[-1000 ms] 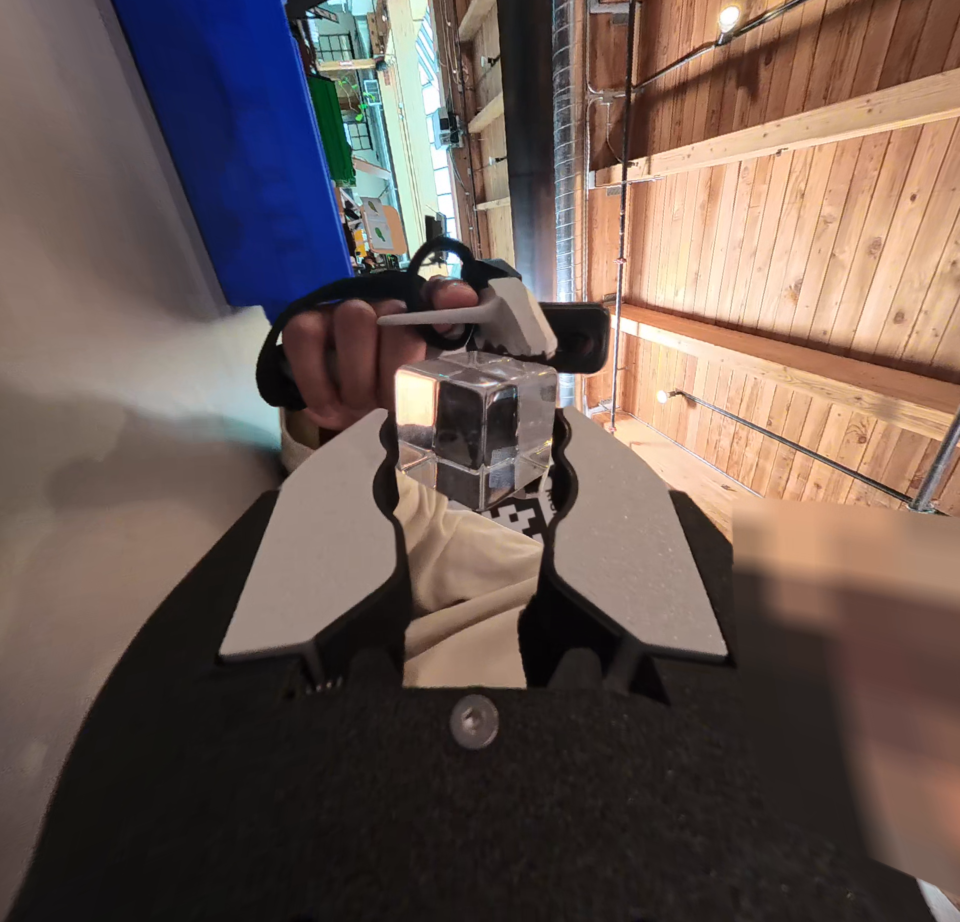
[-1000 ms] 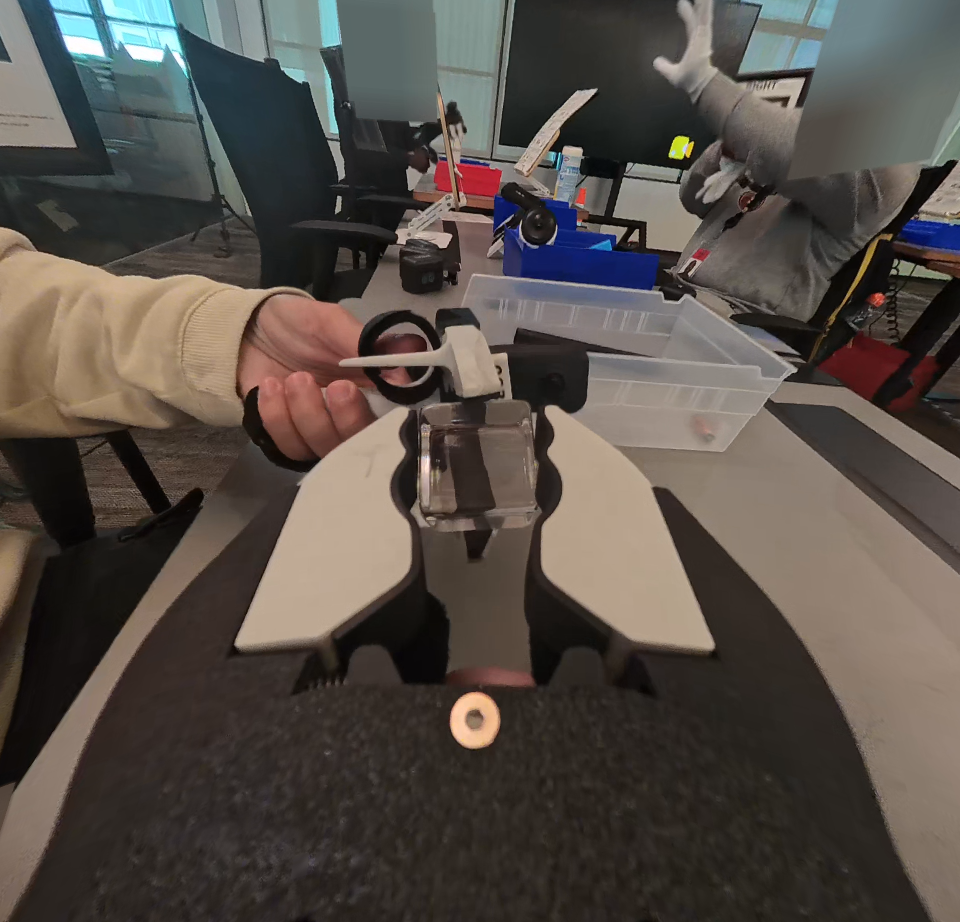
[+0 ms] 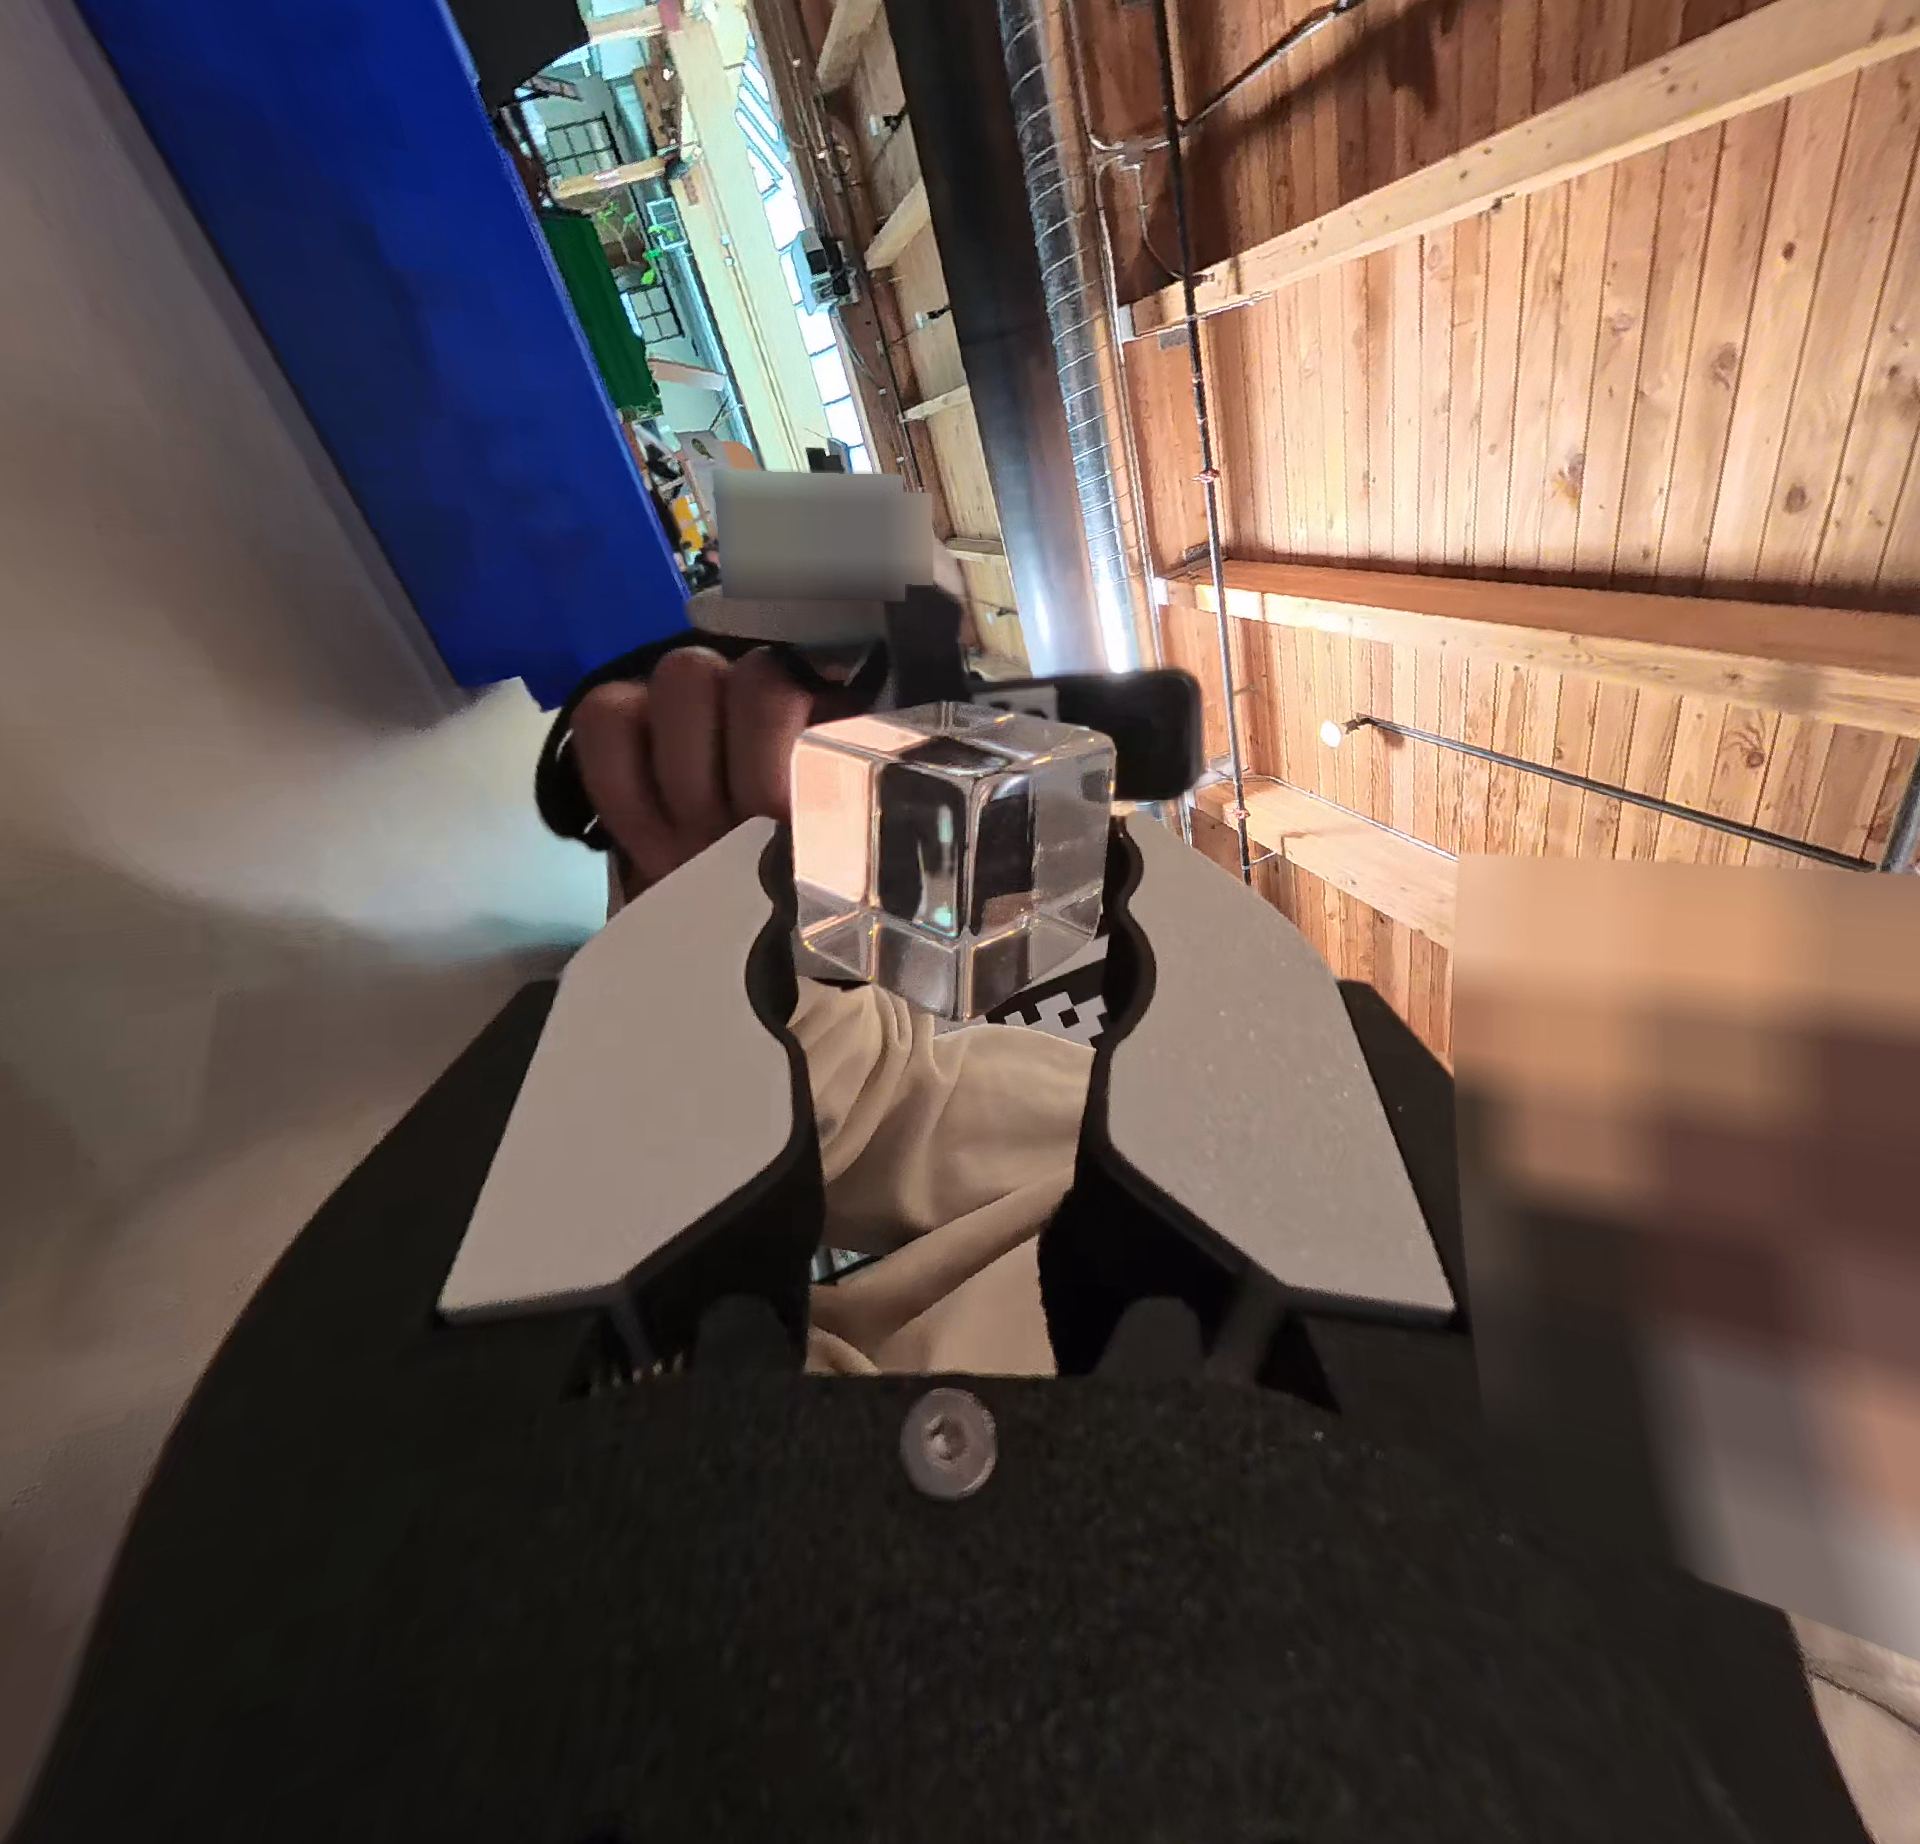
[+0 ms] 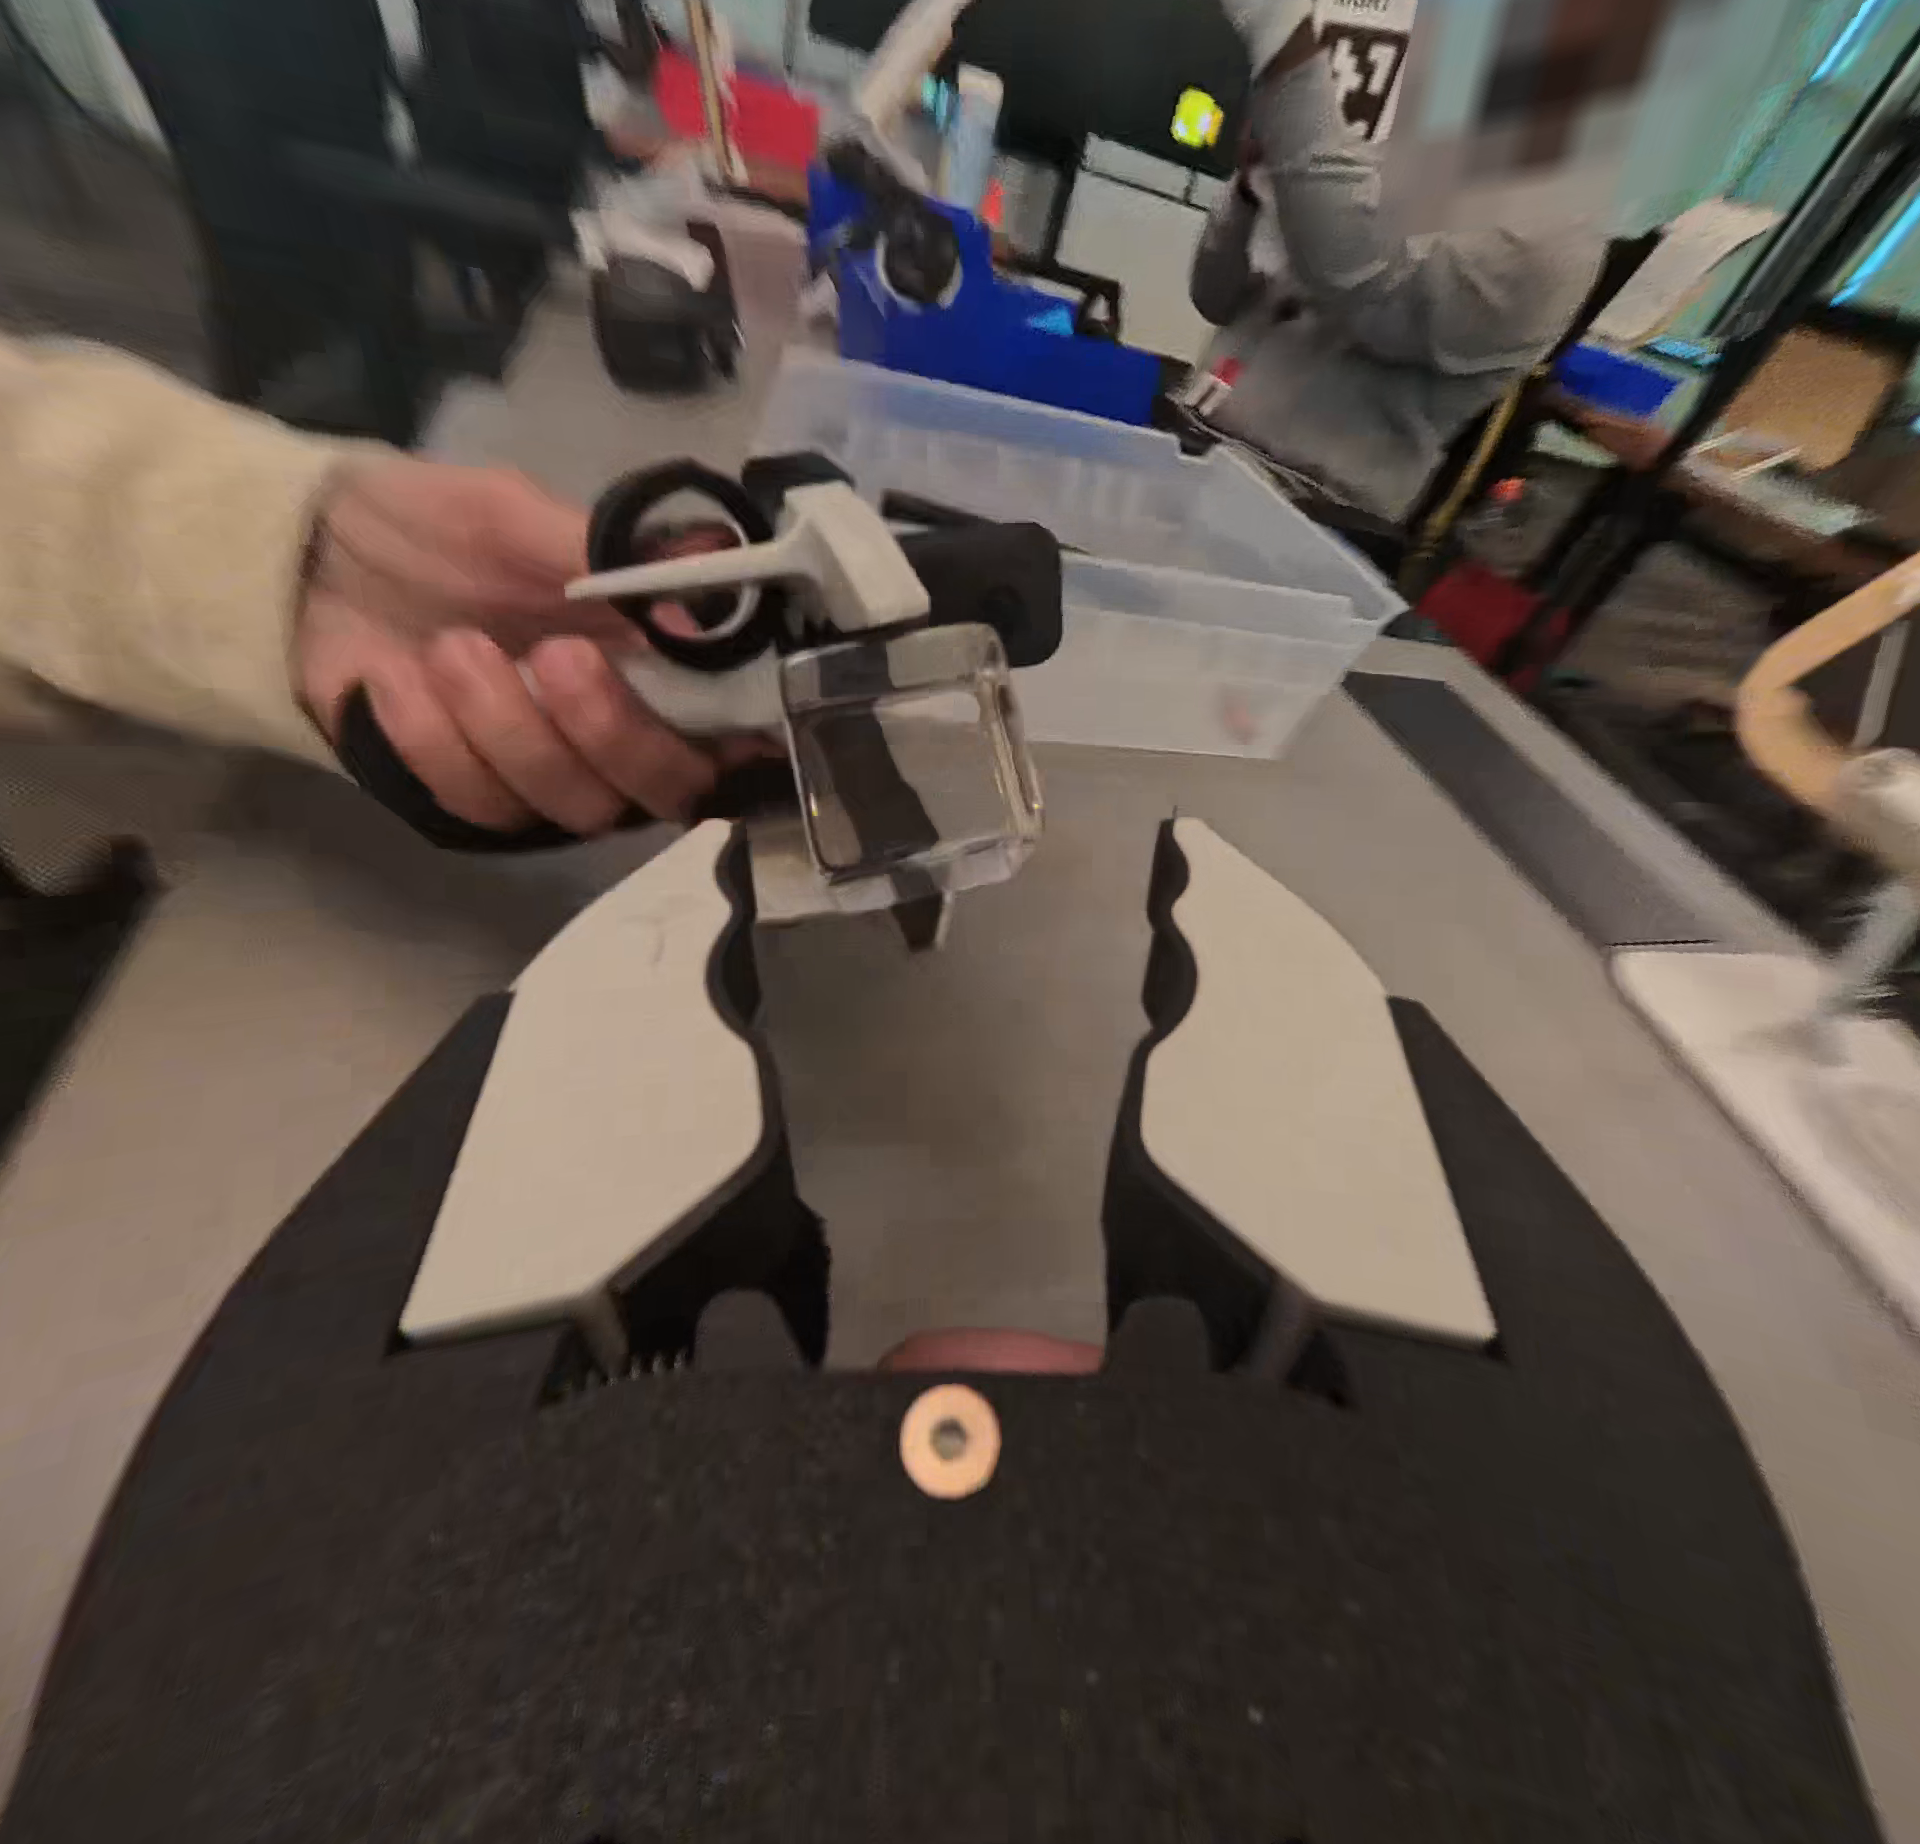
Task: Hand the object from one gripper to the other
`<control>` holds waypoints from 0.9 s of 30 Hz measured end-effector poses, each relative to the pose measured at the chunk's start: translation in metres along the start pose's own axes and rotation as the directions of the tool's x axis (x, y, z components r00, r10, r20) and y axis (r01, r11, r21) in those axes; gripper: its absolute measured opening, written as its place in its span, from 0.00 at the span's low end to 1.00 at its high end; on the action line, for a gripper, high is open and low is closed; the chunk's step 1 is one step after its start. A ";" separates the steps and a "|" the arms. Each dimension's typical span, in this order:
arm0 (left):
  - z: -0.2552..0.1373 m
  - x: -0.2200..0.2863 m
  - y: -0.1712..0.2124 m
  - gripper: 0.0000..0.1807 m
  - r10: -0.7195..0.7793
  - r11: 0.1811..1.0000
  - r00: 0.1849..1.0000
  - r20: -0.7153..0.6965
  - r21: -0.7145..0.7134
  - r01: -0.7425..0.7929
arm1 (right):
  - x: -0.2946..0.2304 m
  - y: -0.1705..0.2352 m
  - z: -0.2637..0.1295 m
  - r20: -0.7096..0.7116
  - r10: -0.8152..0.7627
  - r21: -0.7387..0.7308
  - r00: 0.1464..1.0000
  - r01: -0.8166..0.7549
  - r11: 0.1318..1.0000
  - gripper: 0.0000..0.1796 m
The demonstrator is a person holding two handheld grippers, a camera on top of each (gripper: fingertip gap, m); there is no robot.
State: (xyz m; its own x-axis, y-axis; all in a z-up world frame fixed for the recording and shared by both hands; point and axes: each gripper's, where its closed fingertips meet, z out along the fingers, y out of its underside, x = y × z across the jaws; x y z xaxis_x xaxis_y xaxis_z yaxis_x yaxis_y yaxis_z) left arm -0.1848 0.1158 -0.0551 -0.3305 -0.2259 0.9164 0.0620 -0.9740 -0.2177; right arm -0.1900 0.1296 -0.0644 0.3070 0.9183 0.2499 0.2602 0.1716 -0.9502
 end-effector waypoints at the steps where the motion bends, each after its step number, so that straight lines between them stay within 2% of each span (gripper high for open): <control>1: 0.002 -0.003 0.002 0.31 -0.013 1.000 1.000 0.011 -0.007 0.013 | 0.000 0.002 0.000 -0.027 -0.065 -0.031 0.998 0.064 0.997 0.39; 6: 0.006 -0.022 0.011 0.31 0.011 0.998 0.992 0.128 -0.060 -0.004 | -0.012 0.014 0.002 0.033 -0.191 -0.153 0.981 0.194 0.969 0.25; 9: 0.004 -0.033 0.013 0.31 0.113 0.990 0.965 0.238 -0.104 -0.091 | -0.013 0.027 0.003 0.064 -0.219 -0.273 0.974 0.228 0.935 0.25; 12: 0.000 -0.037 0.011 0.31 0.225 0.972 0.920 0.320 -0.141 -0.189 | -0.010 0.032 0.004 0.050 -0.276 -0.309 0.960 0.277 0.910 0.25; 15: -0.009 -0.034 0.003 0.31 0.332 0.943 0.874 0.355 -0.140 -0.301 | -0.006 0.034 0.005 0.023 -0.237 -0.287 0.971 0.234 0.929 0.25; 17: -0.019 -0.025 -0.006 0.33 0.414 0.909 0.834 0.365 -0.124 -0.397 | 0.000 0.033 0.002 0.002 -0.147 -0.236 0.989 0.143 0.961 0.25; 20: -0.035 -0.020 -0.022 0.34 0.528 0.838 0.734 0.426 -0.123 -0.532 | 0.013 0.025 -0.004 0.015 0.195 -0.073 0.981 -0.193 0.978 0.25; 21: -0.039 -0.019 -0.025 0.34 0.562 0.812 0.703 0.436 -0.125 -0.571 | 0.014 0.022 -0.004 0.068 0.347 -0.033 0.935 -0.346 0.938 0.25; 23: -0.039 -0.014 -0.026 0.34 0.600 0.784 0.686 0.412 -0.134 -0.606 | 0.012 0.017 -0.004 0.218 0.619 -0.012 0.755 -0.632 0.775 0.25; 25: -0.034 -0.010 -0.022 0.34 0.613 0.780 0.701 0.364 -0.136 -0.611 | 0.015 0.014 -0.004 0.266 0.694 0.028 0.669 -0.725 0.688 0.25; 27: -0.031 -0.014 -0.018 0.34 0.613 0.784 0.708 0.351 -0.156 -0.601 | 0.011 0.012 -0.001 0.287 0.702 0.035 0.652 -0.739 0.673 0.25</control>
State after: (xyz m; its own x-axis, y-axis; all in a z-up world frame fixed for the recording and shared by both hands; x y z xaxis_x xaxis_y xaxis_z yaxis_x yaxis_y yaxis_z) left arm -0.2104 0.1367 -0.0743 0.1346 -0.7621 0.6333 0.1007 -0.6253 -0.7739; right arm -0.1823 0.1418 -0.0726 0.1201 0.8217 -0.5572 -0.0843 -0.5508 -0.8304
